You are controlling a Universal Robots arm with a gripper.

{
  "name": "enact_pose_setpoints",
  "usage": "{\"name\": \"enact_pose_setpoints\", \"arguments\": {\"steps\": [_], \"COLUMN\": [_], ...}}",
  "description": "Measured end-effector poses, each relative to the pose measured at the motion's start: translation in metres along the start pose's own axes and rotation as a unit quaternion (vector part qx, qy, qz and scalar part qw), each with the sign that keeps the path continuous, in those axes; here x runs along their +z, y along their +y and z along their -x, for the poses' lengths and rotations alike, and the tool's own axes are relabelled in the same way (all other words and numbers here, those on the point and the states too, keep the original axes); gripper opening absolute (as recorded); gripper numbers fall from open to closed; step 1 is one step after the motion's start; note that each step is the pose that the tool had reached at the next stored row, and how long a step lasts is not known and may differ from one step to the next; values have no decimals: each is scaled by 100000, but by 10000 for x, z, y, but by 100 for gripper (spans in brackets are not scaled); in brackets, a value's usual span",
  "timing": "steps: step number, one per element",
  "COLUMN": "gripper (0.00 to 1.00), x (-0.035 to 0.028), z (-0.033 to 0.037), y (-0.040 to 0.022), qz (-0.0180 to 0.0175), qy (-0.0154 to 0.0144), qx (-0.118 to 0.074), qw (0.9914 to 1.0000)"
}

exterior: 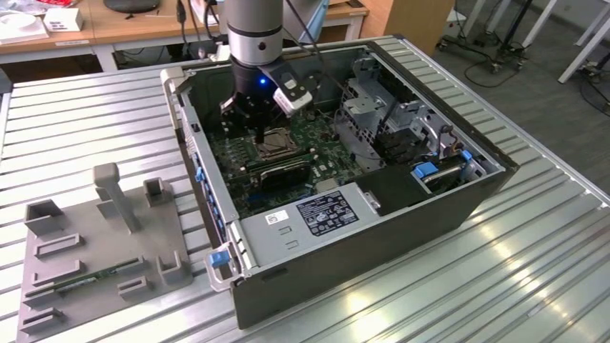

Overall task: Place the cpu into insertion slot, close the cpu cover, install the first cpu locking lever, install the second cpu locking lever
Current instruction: 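Install the second cpu locking lever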

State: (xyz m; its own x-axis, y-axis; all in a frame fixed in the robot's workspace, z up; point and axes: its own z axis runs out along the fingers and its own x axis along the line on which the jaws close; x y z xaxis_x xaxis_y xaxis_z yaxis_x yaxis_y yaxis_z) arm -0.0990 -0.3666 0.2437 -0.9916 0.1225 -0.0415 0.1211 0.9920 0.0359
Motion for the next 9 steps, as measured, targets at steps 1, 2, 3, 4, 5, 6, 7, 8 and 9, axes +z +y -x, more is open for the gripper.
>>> {"name": "enact_pose_setpoints", "arguments": {"steps": [1,2,3,4,5,6,7,8,9], "gripper": [10,10,10,10,10,10,10,10,10], "x": [-15,-28,-35,-34,-34,-34,-34,-33,-33], "z": [1,1,3,10,23,41,61,78,94], "y": [1,1,1,3,2,1,-1,-4,-6], "qz": [4,7,0,12,-6,-27,-38,-53,-62], "qy": [16,25,59,115,186,282,373,452,511], "qx": [1,1,0,-7,3,11,9,11,15], "qw": [100000,100000,100000,100000,100000,100000,99999,99999,99999]}}
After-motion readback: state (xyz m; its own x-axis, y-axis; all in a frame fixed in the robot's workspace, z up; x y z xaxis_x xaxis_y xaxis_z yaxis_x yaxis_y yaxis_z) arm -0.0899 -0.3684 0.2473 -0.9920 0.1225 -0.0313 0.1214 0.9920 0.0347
